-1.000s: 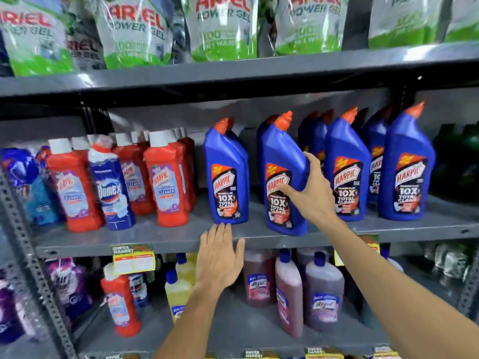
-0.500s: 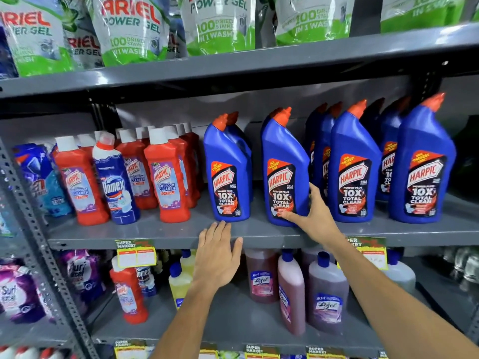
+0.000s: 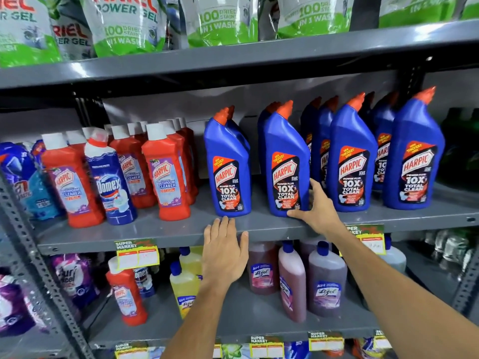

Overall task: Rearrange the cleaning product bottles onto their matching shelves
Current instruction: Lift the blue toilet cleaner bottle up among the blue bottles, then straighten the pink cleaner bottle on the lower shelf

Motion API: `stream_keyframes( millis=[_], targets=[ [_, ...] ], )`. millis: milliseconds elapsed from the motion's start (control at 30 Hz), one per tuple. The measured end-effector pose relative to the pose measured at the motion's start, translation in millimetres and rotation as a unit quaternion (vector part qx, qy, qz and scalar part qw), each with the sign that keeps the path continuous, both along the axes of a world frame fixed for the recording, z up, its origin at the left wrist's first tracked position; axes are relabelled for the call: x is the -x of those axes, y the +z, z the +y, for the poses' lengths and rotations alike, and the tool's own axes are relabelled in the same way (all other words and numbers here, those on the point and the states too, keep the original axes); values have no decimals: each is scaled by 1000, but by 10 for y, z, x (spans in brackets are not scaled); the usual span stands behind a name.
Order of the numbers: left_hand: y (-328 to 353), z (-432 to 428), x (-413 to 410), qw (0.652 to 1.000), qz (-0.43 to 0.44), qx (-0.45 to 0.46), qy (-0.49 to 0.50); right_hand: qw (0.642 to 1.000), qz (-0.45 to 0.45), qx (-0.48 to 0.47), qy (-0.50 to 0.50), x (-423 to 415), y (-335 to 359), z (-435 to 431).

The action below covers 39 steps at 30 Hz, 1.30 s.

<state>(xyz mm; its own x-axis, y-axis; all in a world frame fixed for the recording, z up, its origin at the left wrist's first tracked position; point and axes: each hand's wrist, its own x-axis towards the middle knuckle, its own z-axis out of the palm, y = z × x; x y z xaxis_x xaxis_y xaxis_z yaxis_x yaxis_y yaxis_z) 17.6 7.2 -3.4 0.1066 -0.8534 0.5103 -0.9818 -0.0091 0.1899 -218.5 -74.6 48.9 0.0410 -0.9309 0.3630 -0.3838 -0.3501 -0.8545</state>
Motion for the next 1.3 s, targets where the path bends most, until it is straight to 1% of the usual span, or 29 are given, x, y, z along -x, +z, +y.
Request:
stream_keyframes(
  millis=[167,367,633,733,833,933,1000,1067,1133,1200,1300],
  targets=[
    [-15,-23,-40,1000,-10,3,-10,999,38,11,-10,-21,2,3],
    [10,-14,-28,1000,-9,-7,-9,998,53,14,-7,-41,-2,7],
    [3,3,-23,1000,-10,-8,-9,999,50,17,-7,-37,-32,-22],
    [29,11,-25,1000,-14,-9,-9,1000,0,25,-11,-44,-29,58],
    [-3,29,-42,999,-33,8,-14,991,-84,85,-55,-70,-162,314],
    [-257,109,-62,996,-56,63,-12,968,-103,190,-127,-116,-529,623],
    [-582,185,-64,994,-66,77,-35,959,-106,211,-155,-172,-799,761],
    [-962,232,-70,992,-89,55,-70,963,-103,192,-156,-229,-1059,822],
    [-1312,244,-76,991,-103,9,-84,977,-86,134,-138,-268,-1338,828],
    [-1609,229,-90,992,-91,-42,-80,988,-47,72,-127,-297,-1635,797],
    [-2048,203,-141,986,-66,-134,-71,990,13,-7,-143,-332,-2107,707]
  ],
)
